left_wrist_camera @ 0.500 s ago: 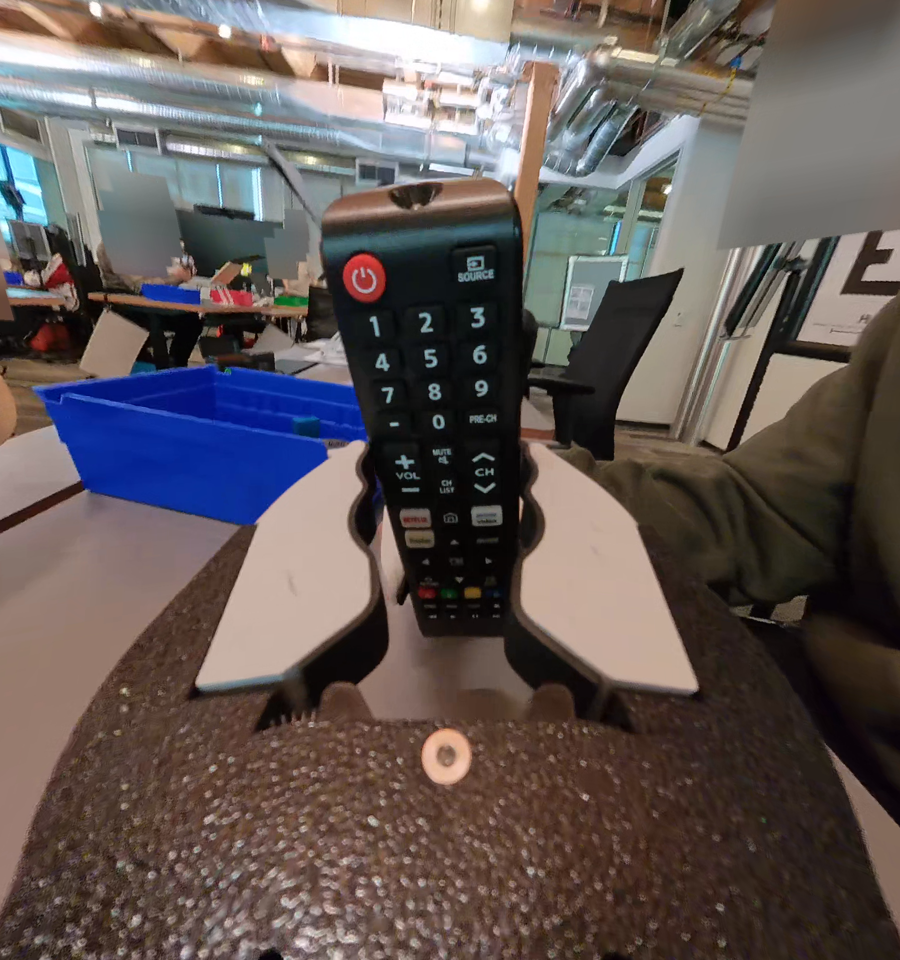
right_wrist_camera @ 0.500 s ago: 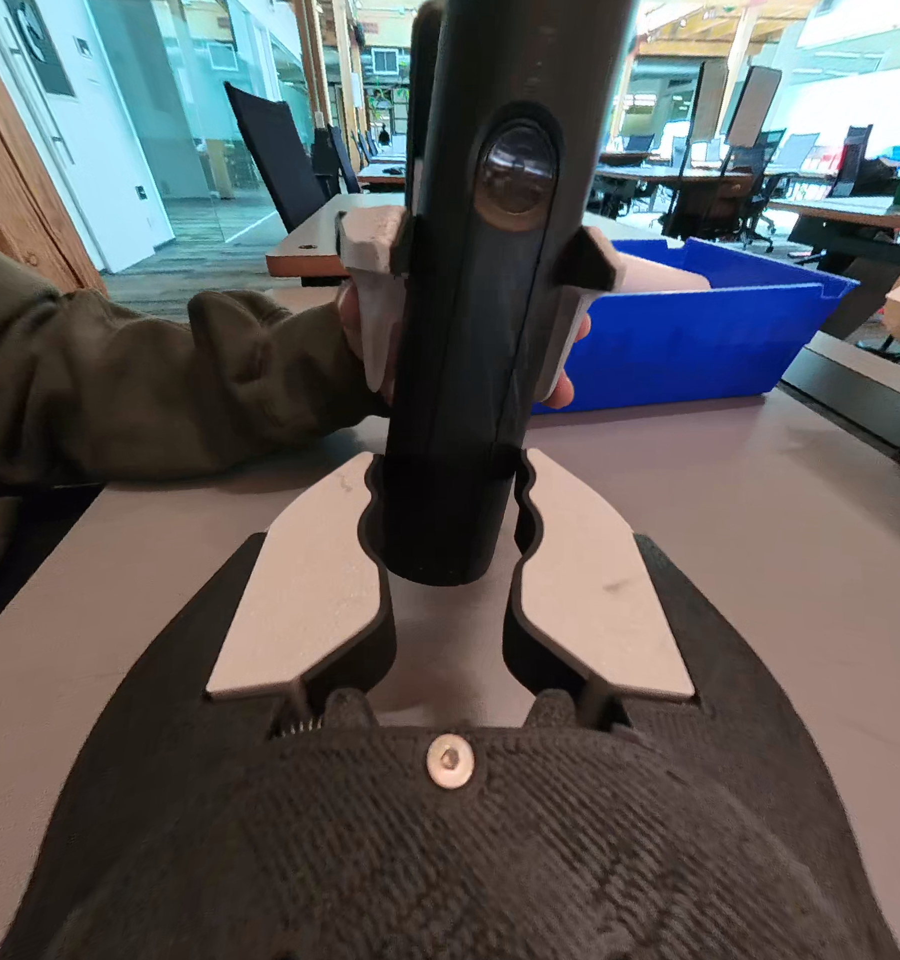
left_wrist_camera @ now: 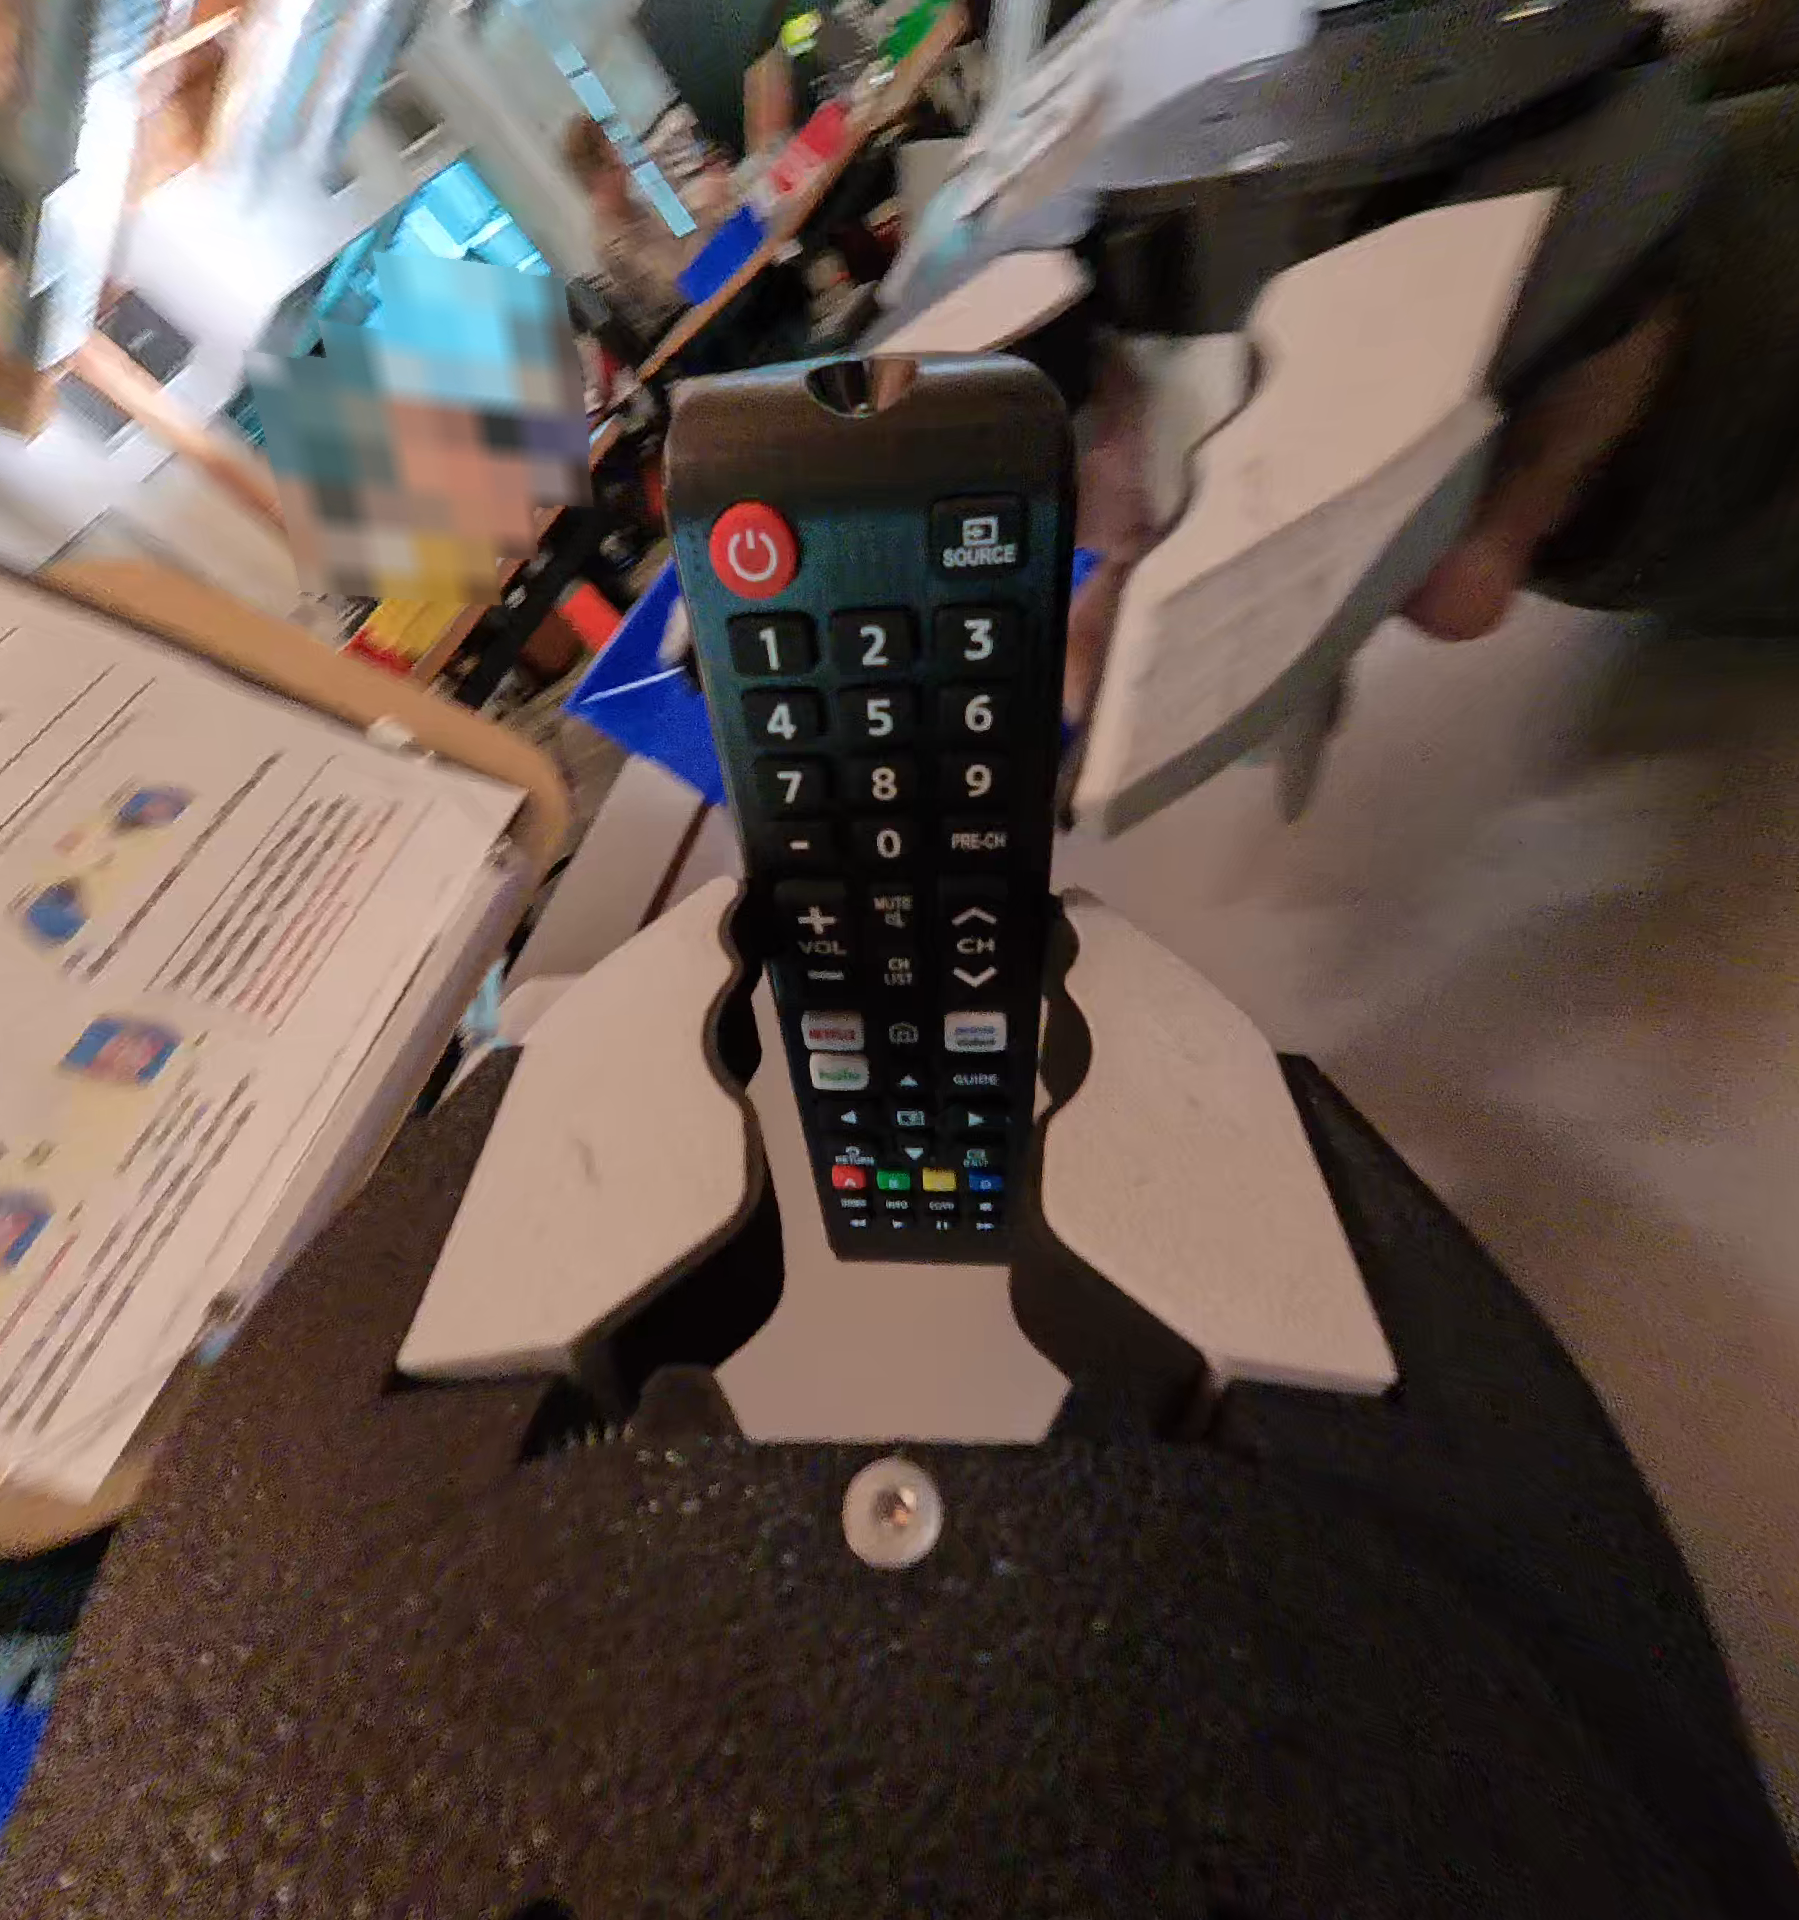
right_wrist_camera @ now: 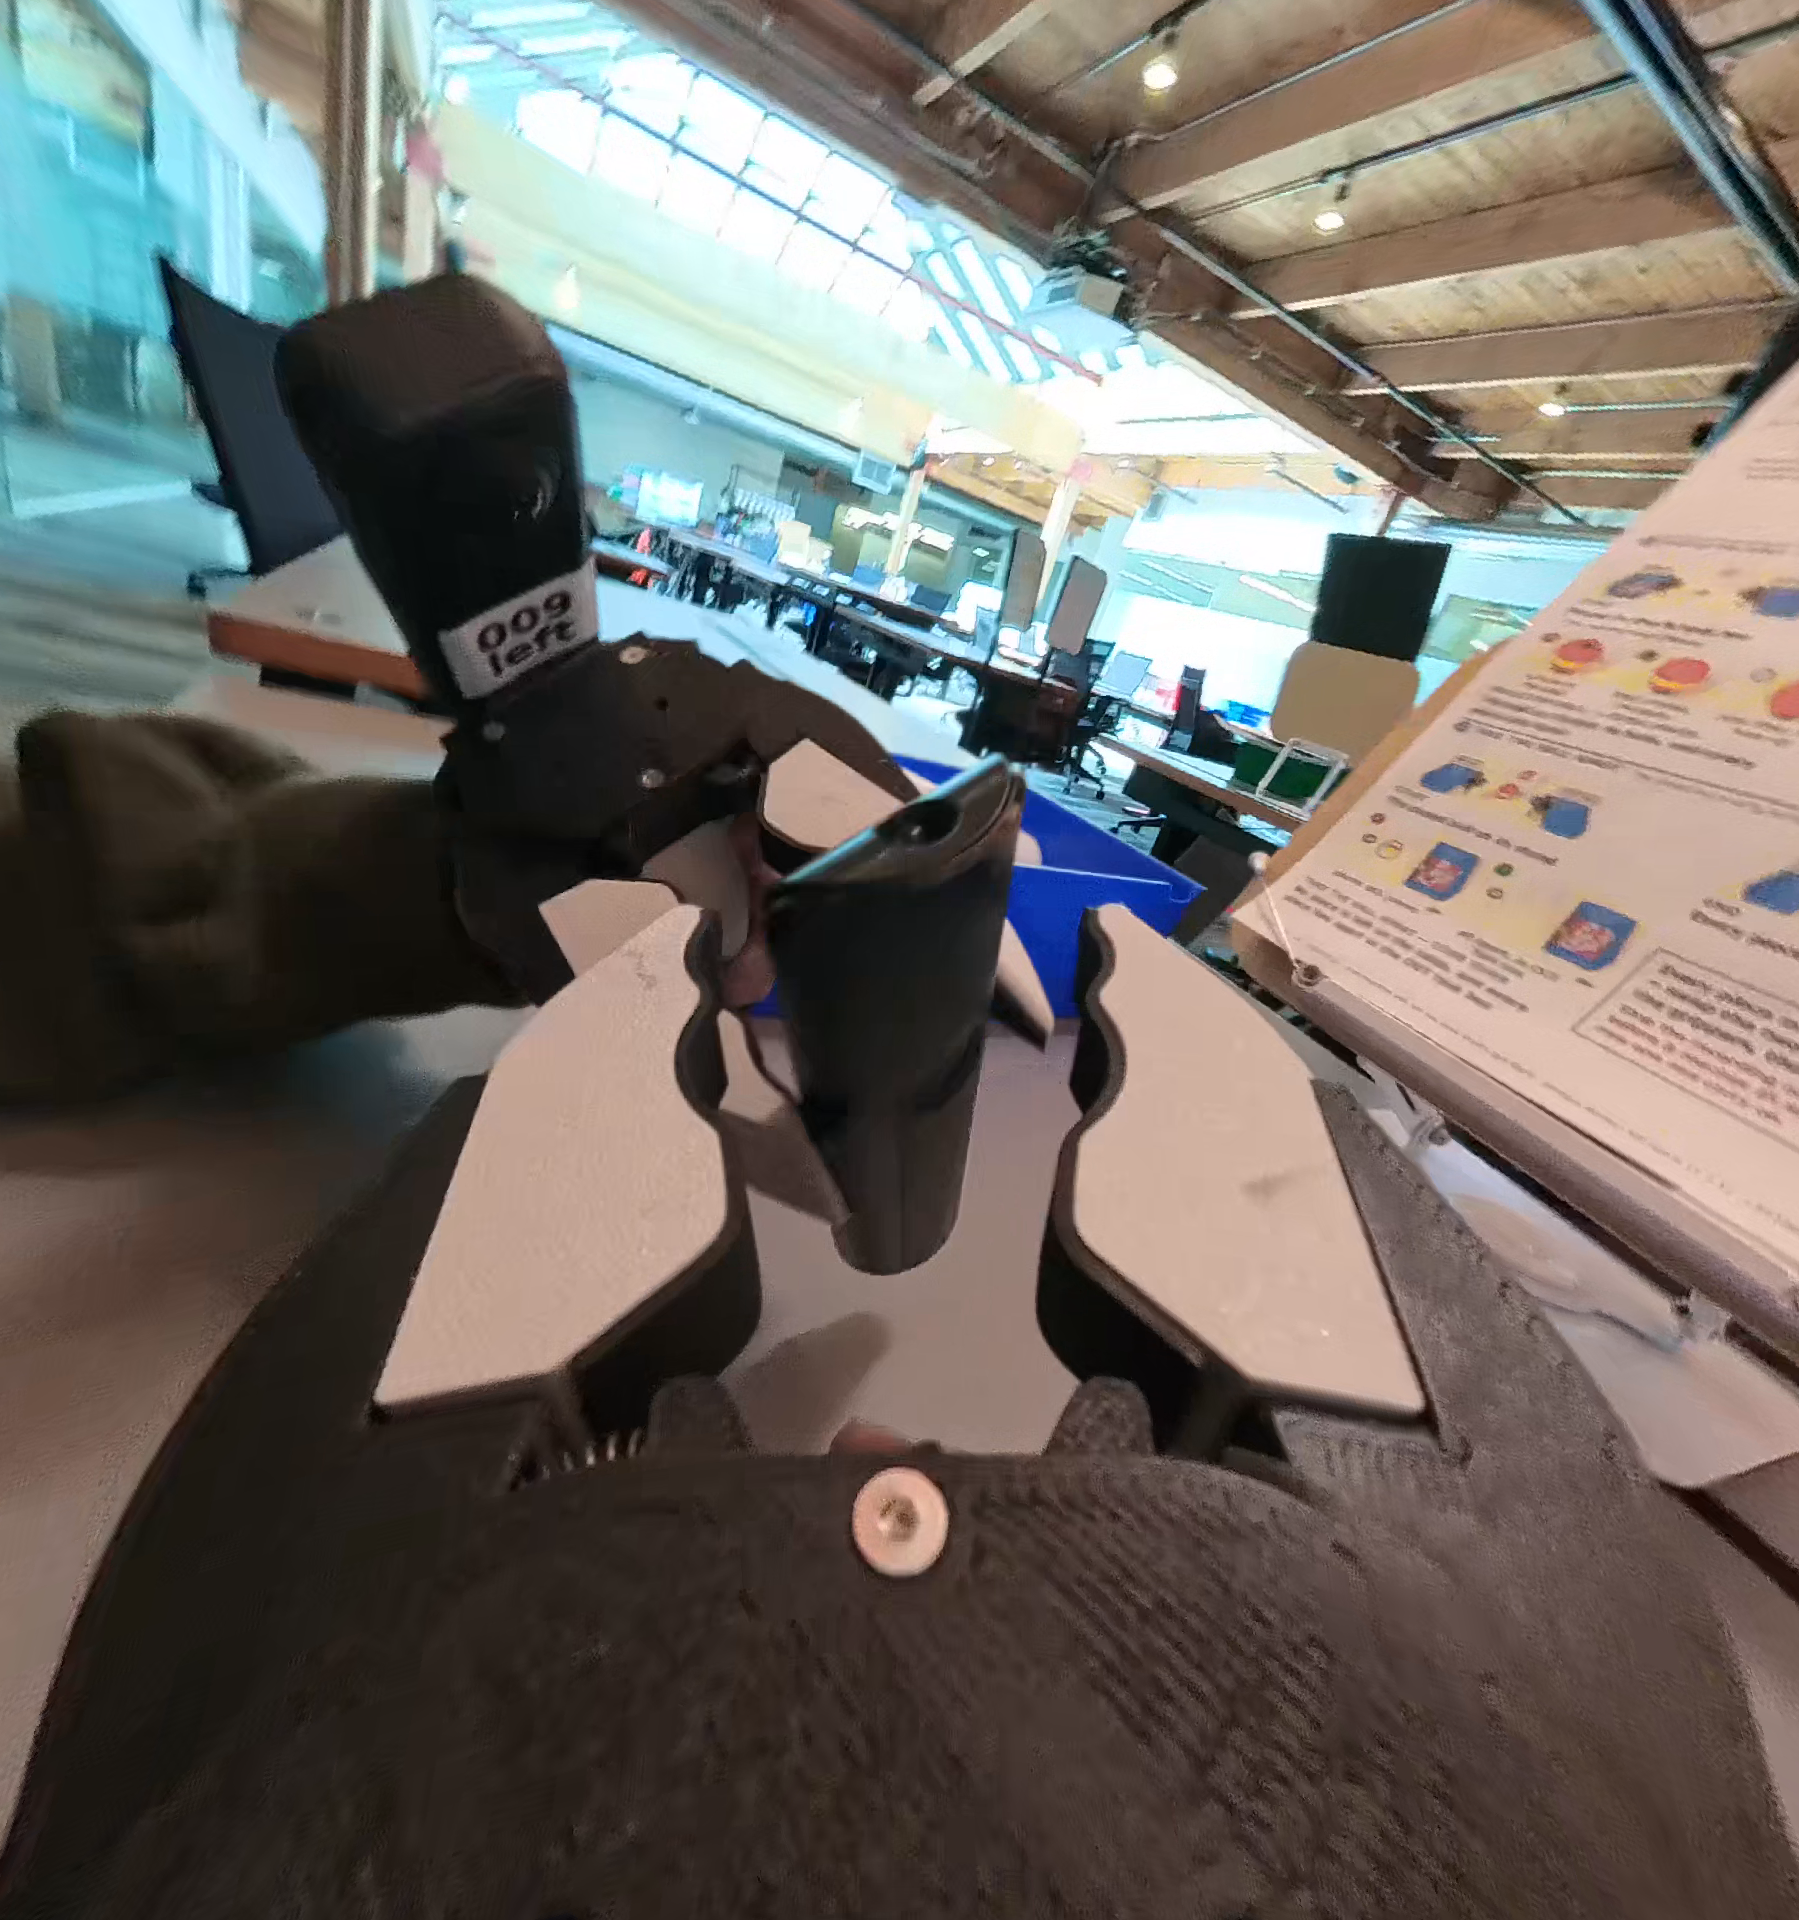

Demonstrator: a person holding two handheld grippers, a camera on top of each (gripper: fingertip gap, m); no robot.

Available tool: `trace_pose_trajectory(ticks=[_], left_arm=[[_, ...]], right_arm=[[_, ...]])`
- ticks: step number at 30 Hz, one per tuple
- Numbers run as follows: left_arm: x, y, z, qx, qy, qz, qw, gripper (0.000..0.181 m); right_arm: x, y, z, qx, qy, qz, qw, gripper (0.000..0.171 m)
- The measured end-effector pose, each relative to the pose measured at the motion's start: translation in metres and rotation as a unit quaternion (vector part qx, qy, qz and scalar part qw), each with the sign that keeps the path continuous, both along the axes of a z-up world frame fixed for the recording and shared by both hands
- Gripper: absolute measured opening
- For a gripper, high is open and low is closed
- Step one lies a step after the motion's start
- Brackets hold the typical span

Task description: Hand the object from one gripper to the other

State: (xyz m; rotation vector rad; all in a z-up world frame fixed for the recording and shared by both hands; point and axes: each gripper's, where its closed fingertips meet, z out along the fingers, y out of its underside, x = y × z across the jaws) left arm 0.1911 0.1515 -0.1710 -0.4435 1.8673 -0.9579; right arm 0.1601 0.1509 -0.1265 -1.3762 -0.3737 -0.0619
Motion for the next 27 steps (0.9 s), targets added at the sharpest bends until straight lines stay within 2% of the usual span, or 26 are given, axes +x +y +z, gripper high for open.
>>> trace_pose_trajectory(ticks=[4, 10, 12, 15, 18, 22, 24, 27], left_arm=[[-0.016, -0.03, -0.011, 0.004, 0.035, -0.096, 0.995, 0.051], [-0.029, -0.045, 0.015, -0.085, 0.007, -0.145, 0.986, 0.052], [-0.025, -0.04, 0.01, -0.087, 0.022, -0.129, 0.988, 0.06], [-0.018, -0.028, -0.016, -0.061, 0.085, -0.097, 0.99, 0.069], [-0.016, -0.024, -0.017, -0.068, 0.083, -0.095, 0.99, 0.051], [-0.011, -0.02, -0.024, -0.04, 0.088, -0.076, 0.992, 0.051], [-0.006, -0.02, -0.025, -0.057, 0.089, -0.064, 0.992, 0.051], [-0.003, -0.018, -0.022, -0.099, 0.095, -0.061, 0.989, 0.051]], right_arm=[[-0.027, -0.01, -0.008, -0.011, -0.046, 0.09, 0.995, 0.054], [-0.033, -0.024, 0.02, 0.034, -0.018, 0.118, 0.992, 0.051], [-0.028, -0.031, 0.035, 0.072, 0.009, 0.117, 0.991, 0.051], [-0.02, -0.044, 0.051, 0.112, 0.045, 0.129, 0.984, 0.051], [-0.021, -0.046, 0.05, 0.104, 0.043, 0.141, 0.984, 0.051], [-0.022, -0.041, 0.045, 0.097, 0.036, 0.133, 0.986, 0.05], [-0.013, -0.04, 0.047, 0.108, 0.06, 0.109, 0.986, 0.049], [-0.004, -0.034, 0.038, 0.084, 0.062, 0.086, 0.991, 0.062]])
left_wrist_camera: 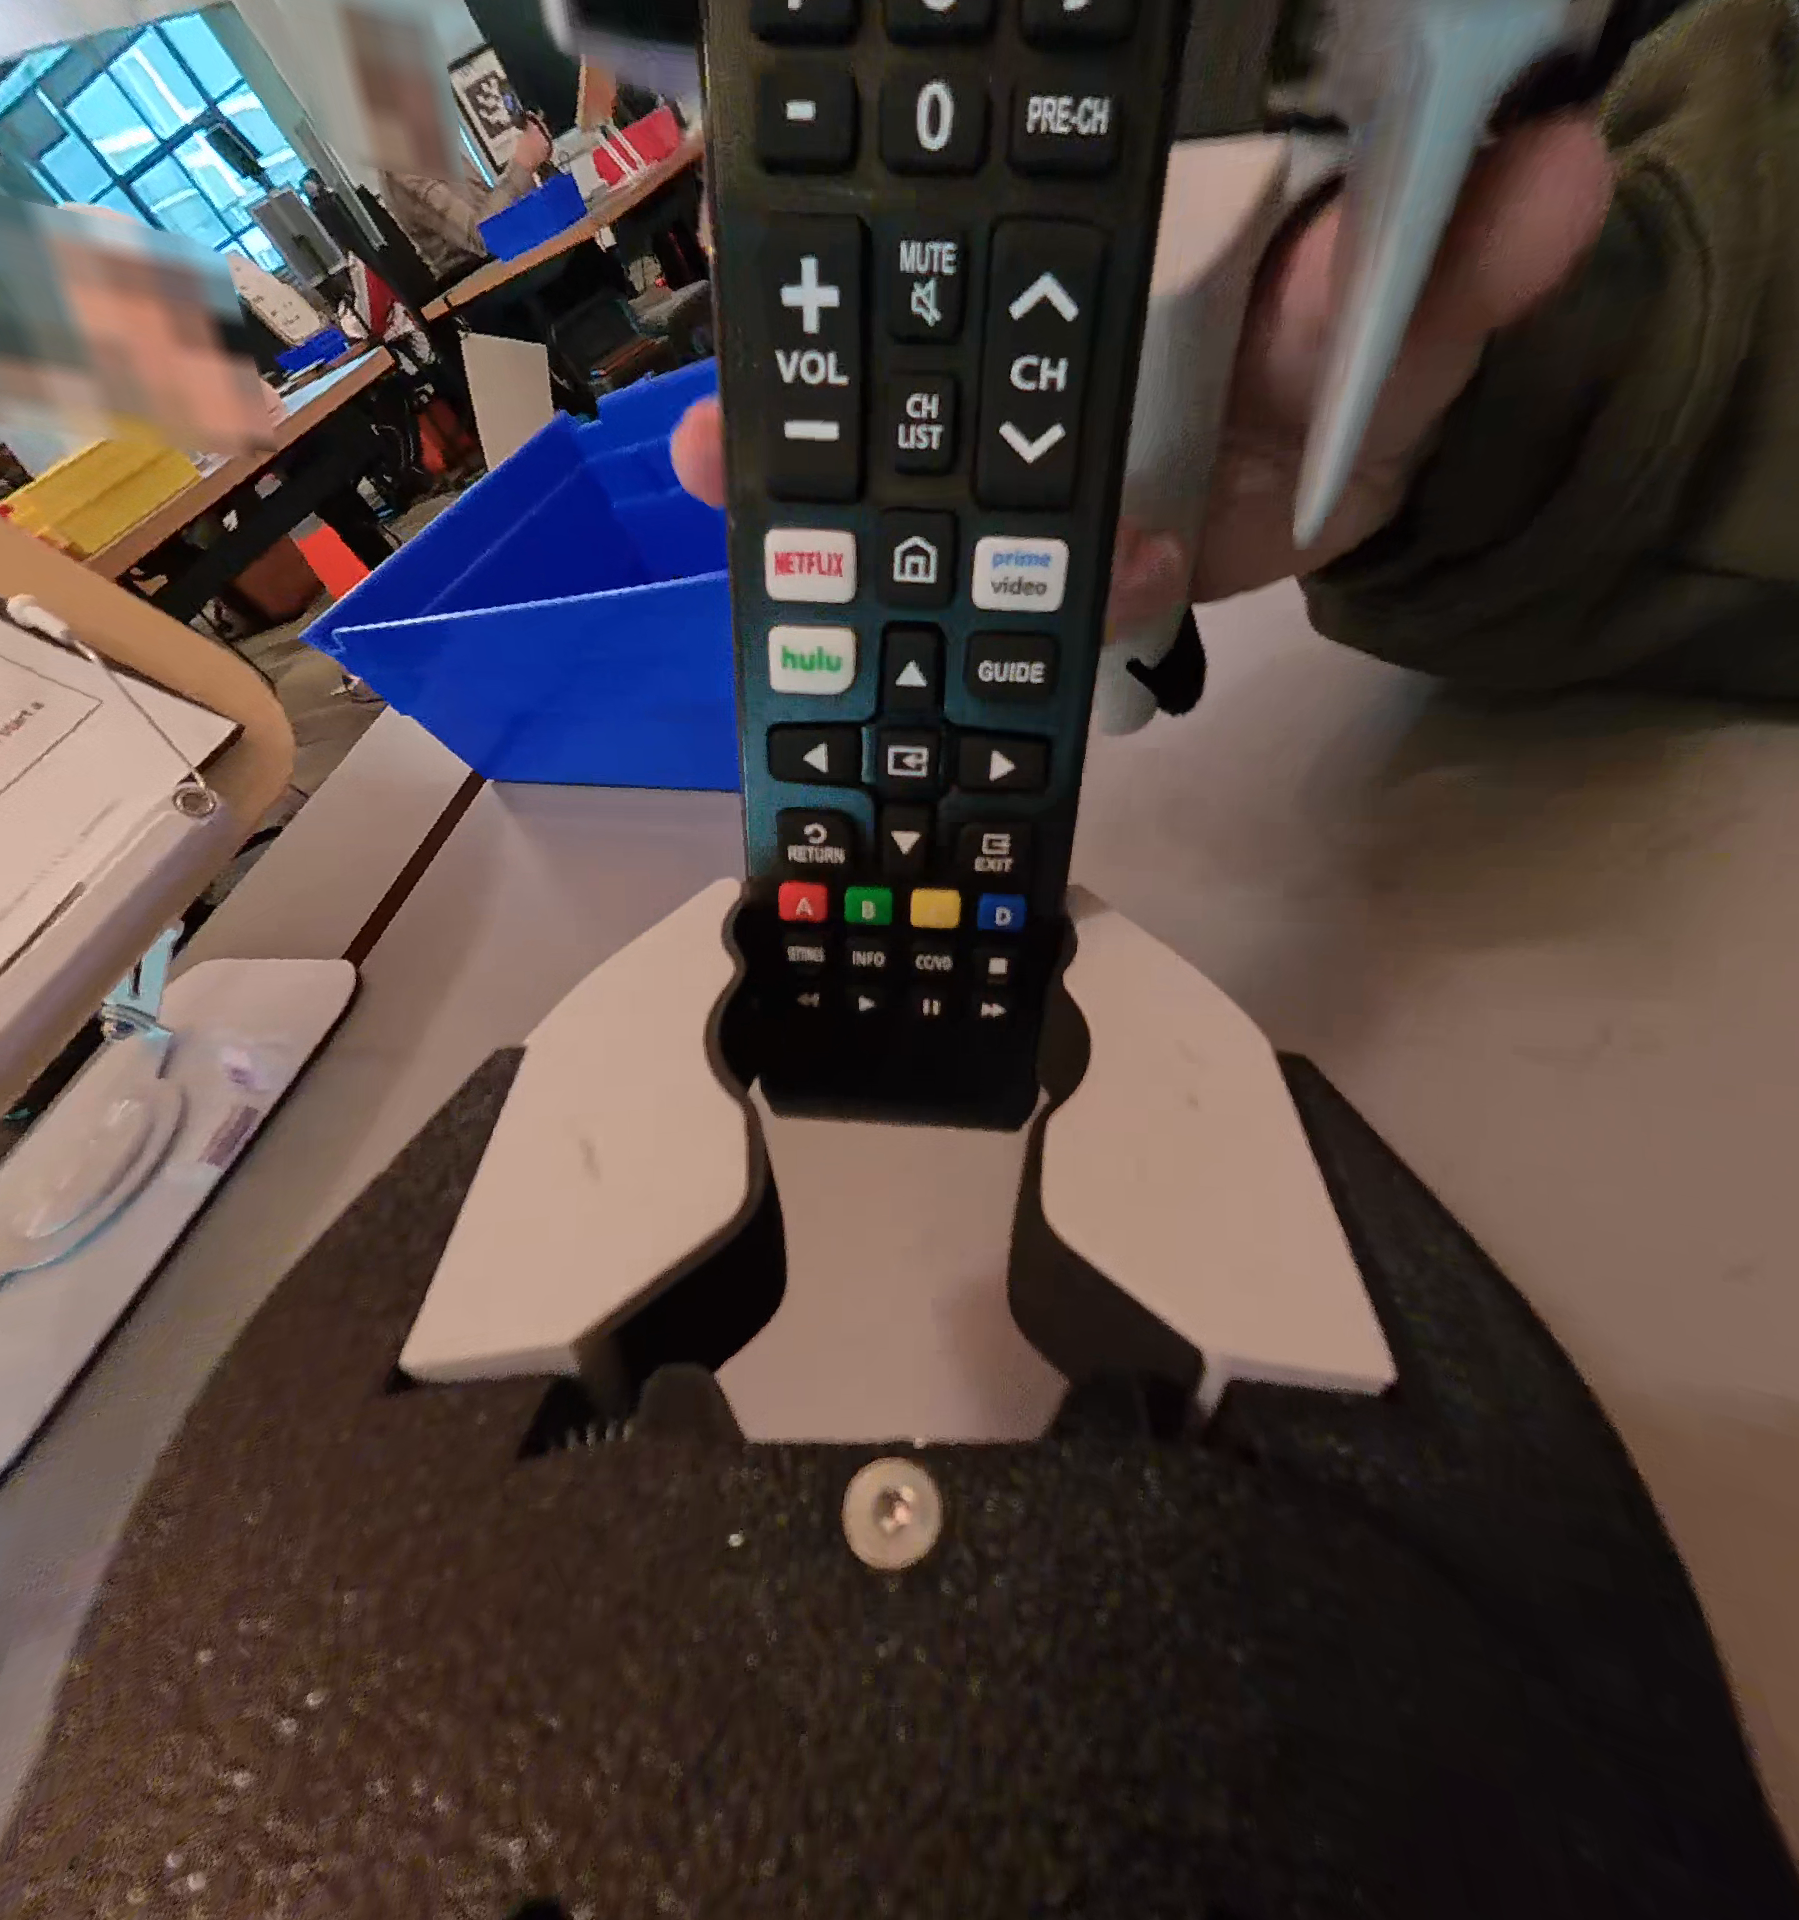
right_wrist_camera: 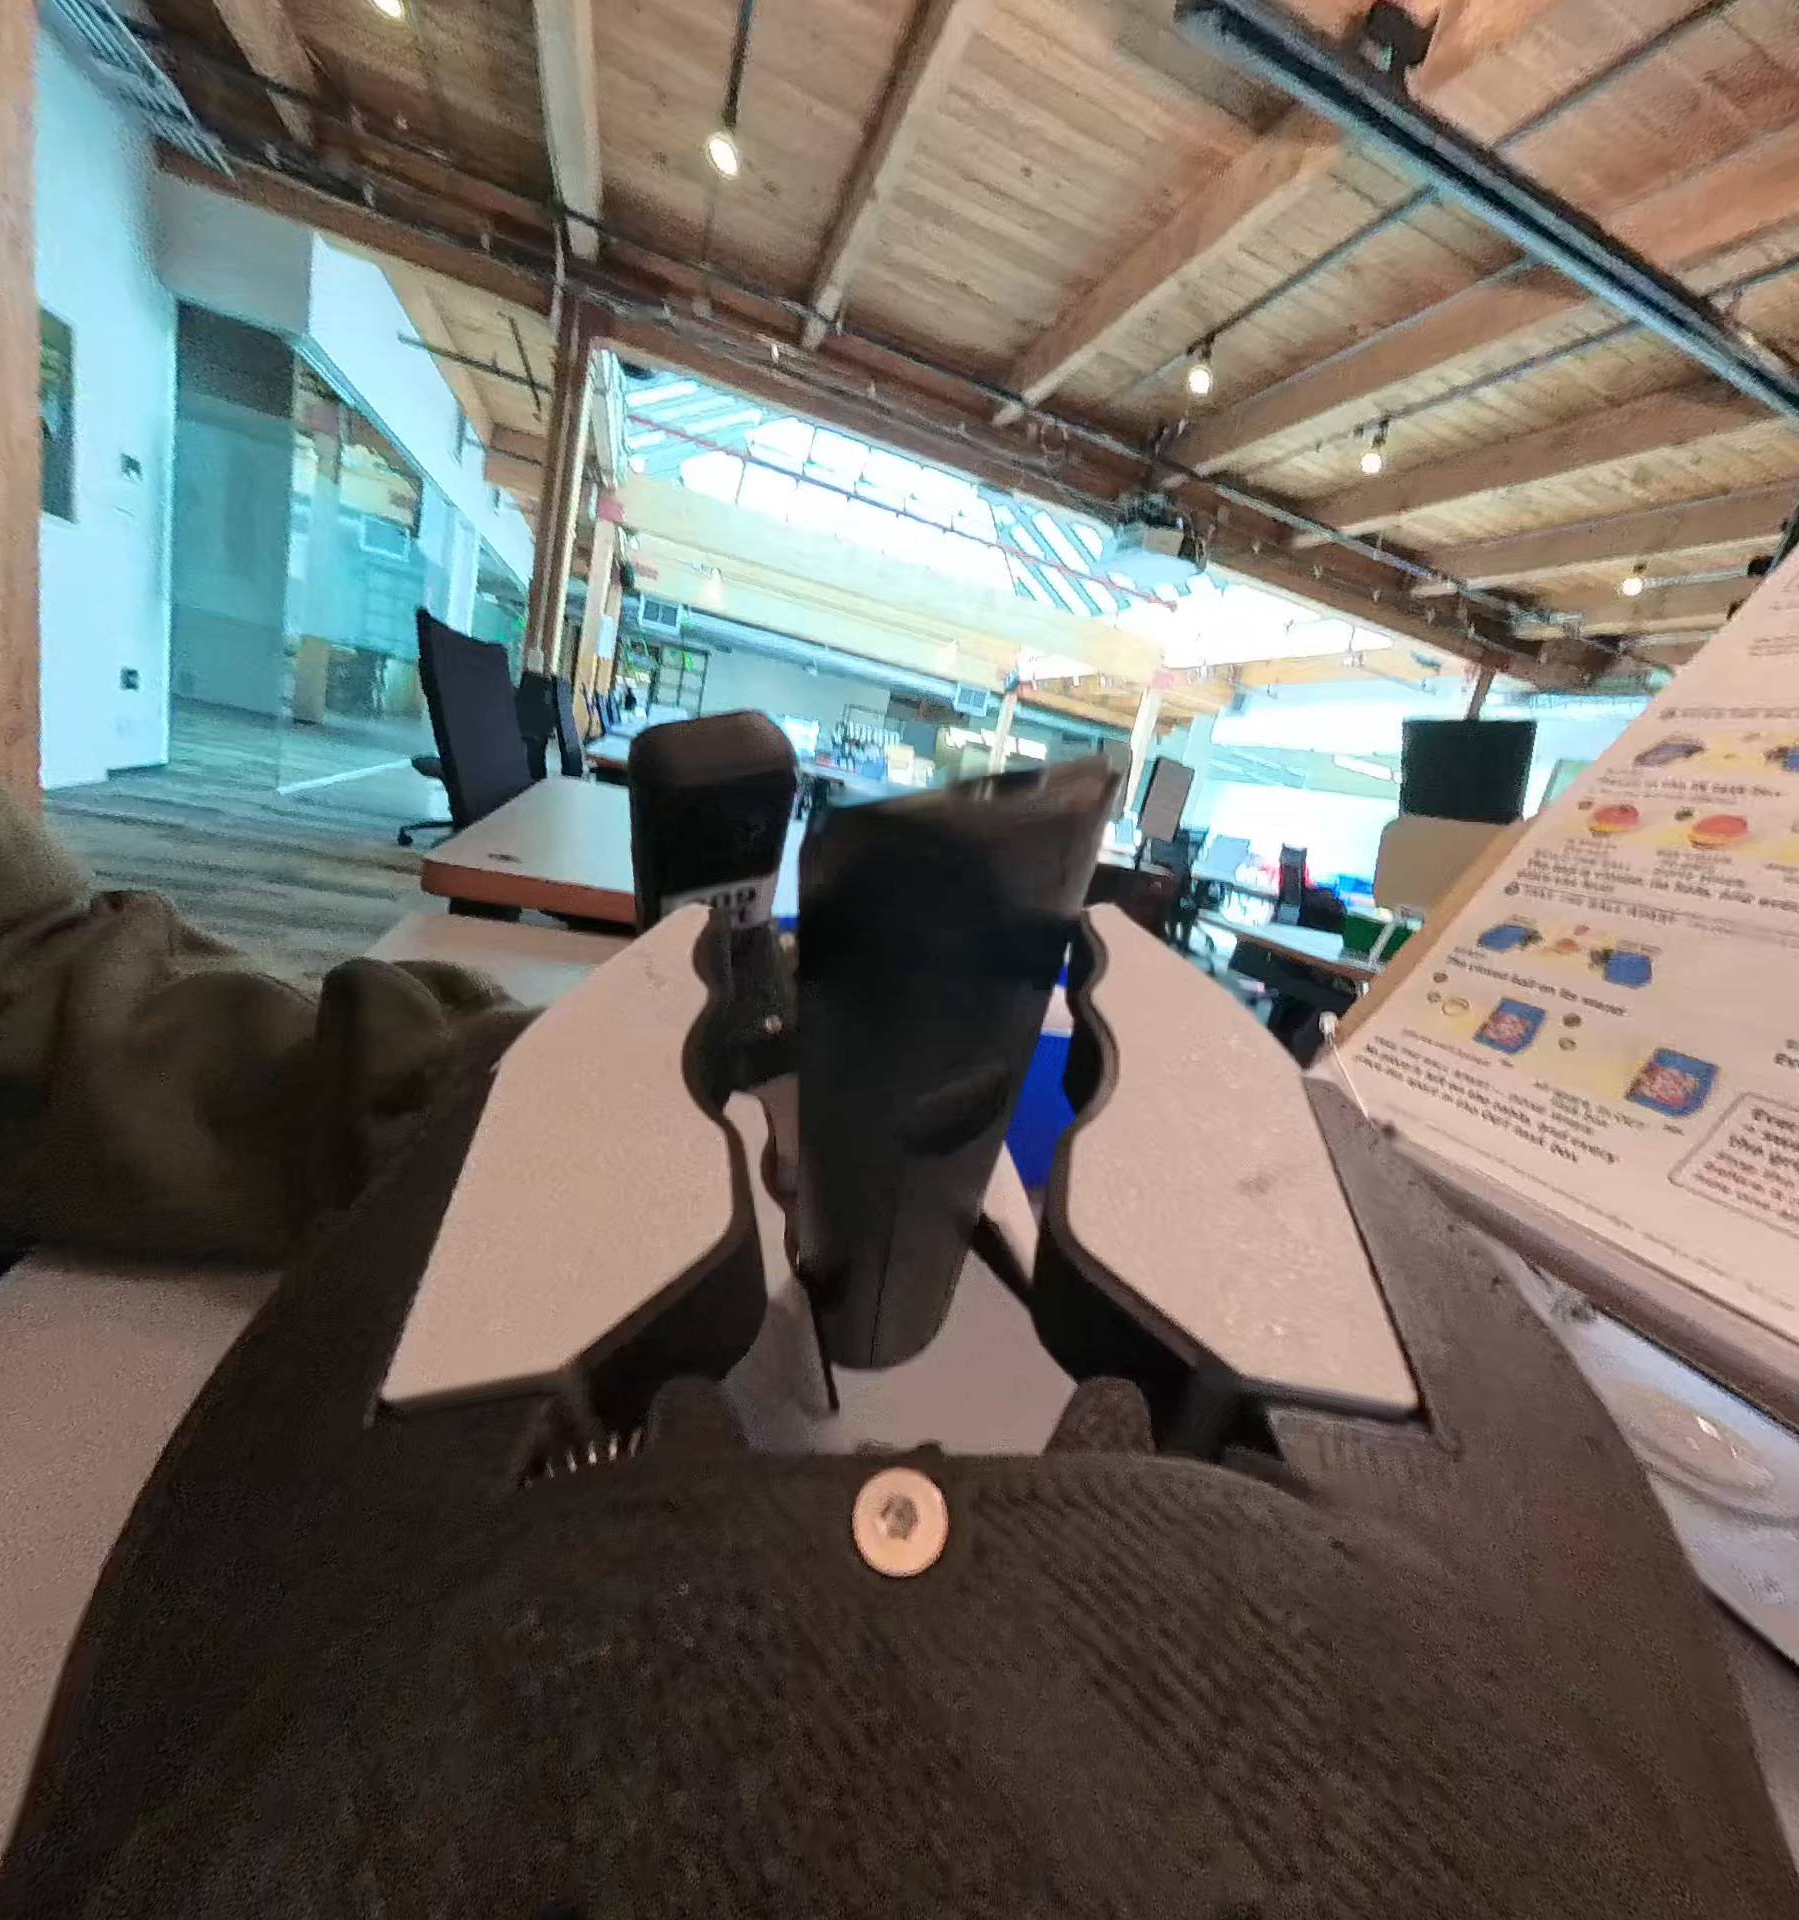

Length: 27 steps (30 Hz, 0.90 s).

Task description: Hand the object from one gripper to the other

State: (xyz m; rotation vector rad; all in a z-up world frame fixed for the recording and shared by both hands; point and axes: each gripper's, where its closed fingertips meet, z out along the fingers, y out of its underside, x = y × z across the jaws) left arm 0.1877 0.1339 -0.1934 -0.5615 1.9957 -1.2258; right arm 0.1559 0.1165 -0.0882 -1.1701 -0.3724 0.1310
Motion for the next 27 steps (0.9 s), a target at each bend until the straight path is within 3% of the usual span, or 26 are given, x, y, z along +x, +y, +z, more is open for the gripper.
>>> trace_pose_trajectory(ticks=[2, 6, 10, 14, 15, 17, 19, 23, 27], left_arm=[[-0.001, -0.001, 0.007, -0.049, 0.006, -0.009, 0.999, 0.051], [-0.014, -0.014, 0.024, -0.147, 0.023, -0.074, 0.986, 0.05], [-0.021, -0.026, 0.019, -0.148, 0.045, -0.112, 0.982, 0.051], [-0.022, -0.027, 0.022, -0.164, 0.038, -0.118, 0.979, 0.051], [-0.021, -0.024, 0.024, -0.173, 0.032, -0.107, 0.979, 0.053], [-0.015, -0.011, 0.031, -0.178, 0.014, -0.074, 0.981, 0.075], [-0.013, 0.005, 0.042, -0.177, -0.019, -0.043, 0.983, 0.076], [-0.029, 0.006, 0.087, -0.216, -0.126, -0.058, 0.966, 0.069], [-0.024, 0.003, 0.09, -0.163, -0.174, -0.014, 0.971, 0.07]], right_arm=[[0.004, 0.006, -0.008, -0.023, 0.003, -0.011, 1.0, 0.069], [0.002, 0.015, -0.02, -0.056, 0.027, 0.004, 0.998, 0.067], [-0.015, 0.019, -0.027, -0.069, 0.006, 0.035, 0.997, 0.049], [-0.016, 0.021, -0.027, -0.088, -0.011, 0.023, 0.996, 0.049], [-0.013, 0.021, -0.027, -0.091, -0.019, 0.012, 0.996, 0.048], [0.002, 0.025, -0.028, -0.093, -0.052, -0.06, 0.992, 0.048], [0.018, 0.027, -0.036, -0.113, -0.11, -0.137, 0.978, 0.048], [0.038, 0.033, -0.046, -0.14, -0.172, -0.232, 0.947, 0.048], [0.048, 0.042, -0.063, -0.171, -0.259, -0.314, 0.897, 0.048]])
